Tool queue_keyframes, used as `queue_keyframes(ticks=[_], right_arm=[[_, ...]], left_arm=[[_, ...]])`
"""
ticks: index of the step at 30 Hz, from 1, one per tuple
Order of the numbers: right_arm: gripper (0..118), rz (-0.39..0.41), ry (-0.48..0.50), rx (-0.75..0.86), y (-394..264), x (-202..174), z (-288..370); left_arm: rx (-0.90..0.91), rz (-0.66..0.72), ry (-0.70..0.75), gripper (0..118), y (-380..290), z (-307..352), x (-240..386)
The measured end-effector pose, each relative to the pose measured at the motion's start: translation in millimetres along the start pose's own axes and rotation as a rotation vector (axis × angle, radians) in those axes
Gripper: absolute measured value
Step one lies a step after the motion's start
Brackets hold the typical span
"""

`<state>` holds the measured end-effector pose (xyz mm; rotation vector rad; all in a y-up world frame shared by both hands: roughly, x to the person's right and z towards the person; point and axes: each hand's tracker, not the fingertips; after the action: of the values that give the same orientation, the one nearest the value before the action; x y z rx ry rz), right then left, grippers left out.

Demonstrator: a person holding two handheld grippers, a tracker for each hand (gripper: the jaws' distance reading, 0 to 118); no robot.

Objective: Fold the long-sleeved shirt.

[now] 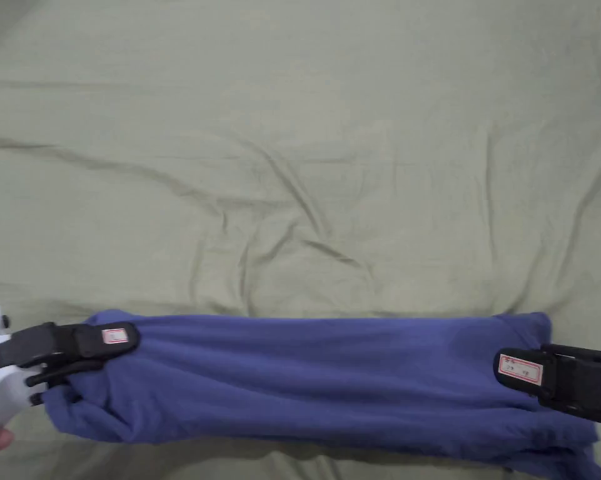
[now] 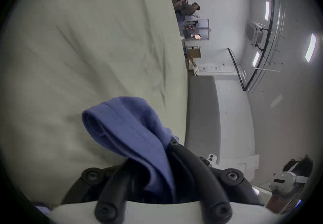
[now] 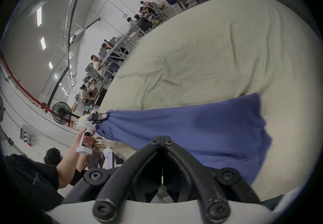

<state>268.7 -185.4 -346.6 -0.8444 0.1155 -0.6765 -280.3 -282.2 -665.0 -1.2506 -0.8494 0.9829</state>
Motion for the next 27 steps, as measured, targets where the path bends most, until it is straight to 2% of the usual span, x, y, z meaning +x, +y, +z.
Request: queue_keyframes(ticks=[3, 6, 9, 11, 16, 18, 21, 25, 27], right_arm=[[0, 0.017, -0.009, -0.003, 3.4, -11.6, -6.0], [0, 0.088, -0.074, -0.024, 4.3, -30.0, -12.8], [0, 0.165, -0.148, -0.055, -1.6, -49.9, -21.3], [0, 0.181, -0.166, -0.072, -7.9, -61.5, -29.2], [0, 0.158, -0.125, -0.097, -21.4, -76.0, -33.0], [0, 0.170, -0.118, -0.093, -27.6, -74.5, -25.9], [0, 0.185, -0.119, -0.090, -35.8, -70.8, -13.6], [0, 0.166, -0.133, -0.080, -42.0, -62.0, 8.1], [0, 0.187, -0.167, -0.060, -44.4, -61.2, 19.8]], left_arm=[[0.060, 0.002, 0.087, 2, 14.5, 43.6, -3.7], [0.134, -0.044, 0.246, 2, 29.9, 92.4, 3.4], [0.197, -0.090, 0.378, 2, 30.5, 111.2, 21.2], [0.203, -0.135, 0.438, 2, 20.2, 99.5, 38.2], [0.141, -0.293, 0.535, 3, -37.6, 12.3, 100.1], [0.095, -0.311, 0.576, 3, -65.8, -36.6, 118.8], [-0.014, -0.332, 0.491, 3, -99.1, -111.7, 136.7], [-0.177, -0.426, 0.518, 3, -146.5, -202.2, 154.1], [-0.220, -0.457, 0.556, 3, -163.7, -235.9, 156.8]])
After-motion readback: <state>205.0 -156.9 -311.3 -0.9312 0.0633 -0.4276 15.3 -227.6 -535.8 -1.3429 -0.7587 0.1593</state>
